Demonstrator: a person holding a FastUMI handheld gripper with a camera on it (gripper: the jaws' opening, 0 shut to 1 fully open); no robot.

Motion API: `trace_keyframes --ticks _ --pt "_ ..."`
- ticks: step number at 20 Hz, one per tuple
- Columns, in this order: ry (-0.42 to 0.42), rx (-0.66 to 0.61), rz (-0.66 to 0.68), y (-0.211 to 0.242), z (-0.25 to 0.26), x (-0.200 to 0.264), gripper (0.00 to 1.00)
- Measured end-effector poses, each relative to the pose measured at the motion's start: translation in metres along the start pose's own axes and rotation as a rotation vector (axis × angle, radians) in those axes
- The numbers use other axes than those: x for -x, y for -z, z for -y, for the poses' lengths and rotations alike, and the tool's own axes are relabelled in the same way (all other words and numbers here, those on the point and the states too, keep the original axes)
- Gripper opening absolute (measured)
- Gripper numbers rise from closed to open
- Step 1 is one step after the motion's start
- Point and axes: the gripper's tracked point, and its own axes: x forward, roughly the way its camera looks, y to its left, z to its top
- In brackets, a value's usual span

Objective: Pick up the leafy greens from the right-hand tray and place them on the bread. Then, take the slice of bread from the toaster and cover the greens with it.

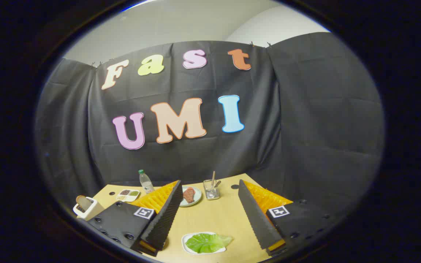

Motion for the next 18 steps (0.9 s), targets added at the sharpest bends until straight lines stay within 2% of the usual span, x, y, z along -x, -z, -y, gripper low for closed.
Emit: trace_keyframes --ticks 18 --pt "0.071 0.041 -0.024 0.009 -0.012 0.002 0.97"
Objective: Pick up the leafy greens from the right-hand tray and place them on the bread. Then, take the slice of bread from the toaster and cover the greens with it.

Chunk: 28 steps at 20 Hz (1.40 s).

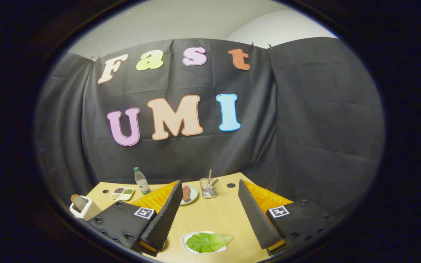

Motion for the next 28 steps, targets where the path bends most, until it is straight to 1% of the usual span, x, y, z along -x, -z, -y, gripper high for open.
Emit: trace_keyframes --ticks 4,8,13,16,24,28 --pt "0.001 0.054 -0.058 0.018 0.005 0.000 0.97" --pt "-0.038 0.114 -0.150 0.053 0.006 -0.007 0.97" --pt "-0.168 0.096 -0.341 0.113 -0.001 -0.022 0.98" --pt "-0.226 0.111 -0.463 0.152 0.006 -0.035 0.98" --pt "-0.316 0.204 -0.732 0.246 0.043 -0.072 0.98" --pt "-0.361 0.158 -0.902 0.295 0.048 -0.080 0.98"
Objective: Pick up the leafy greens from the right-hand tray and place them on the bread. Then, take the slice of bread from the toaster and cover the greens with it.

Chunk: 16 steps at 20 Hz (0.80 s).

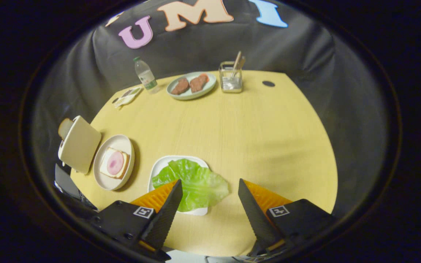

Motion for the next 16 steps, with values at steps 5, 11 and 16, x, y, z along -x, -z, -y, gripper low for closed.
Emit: trace_keyframes --ticks 5,11,16 --pt "-0.038 -0.061 -0.102 0.014 0.016 -0.031 0.97" --pt "-0.093 -0.105 -0.148 0.022 0.013 -0.045 0.70" --pt "-0.115 -0.125 -0.169 0.022 0.007 -0.045 0.38"
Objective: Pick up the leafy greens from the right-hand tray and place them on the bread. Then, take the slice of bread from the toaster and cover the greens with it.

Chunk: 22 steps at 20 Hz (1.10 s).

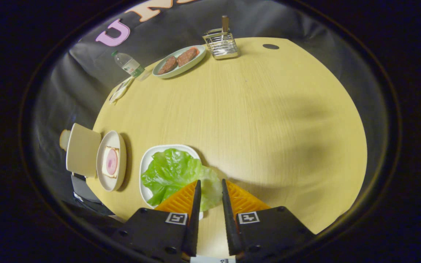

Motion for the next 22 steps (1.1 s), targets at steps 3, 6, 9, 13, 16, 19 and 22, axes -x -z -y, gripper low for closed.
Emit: trace_keyframes --ticks 3,6,9,13,16,19,22 --pt "0.012 -0.032 -0.011 -0.001 0.000 0.002 0.09" --pt "0.031 -0.042 -0.001 -0.002 0.003 0.006 0.06" --pt "0.009 -0.062 0.018 -0.004 -0.005 0.017 0.03" --pt "-0.041 -0.126 0.042 -0.010 -0.024 0.038 0.03" --pt "-0.096 -0.162 0.049 -0.010 -0.047 0.056 0.03" --pt "-0.169 -0.171 0.052 -0.010 -0.080 0.078 0.04" --pt "-0.244 -0.171 0.068 -0.012 -0.125 0.099 0.04"
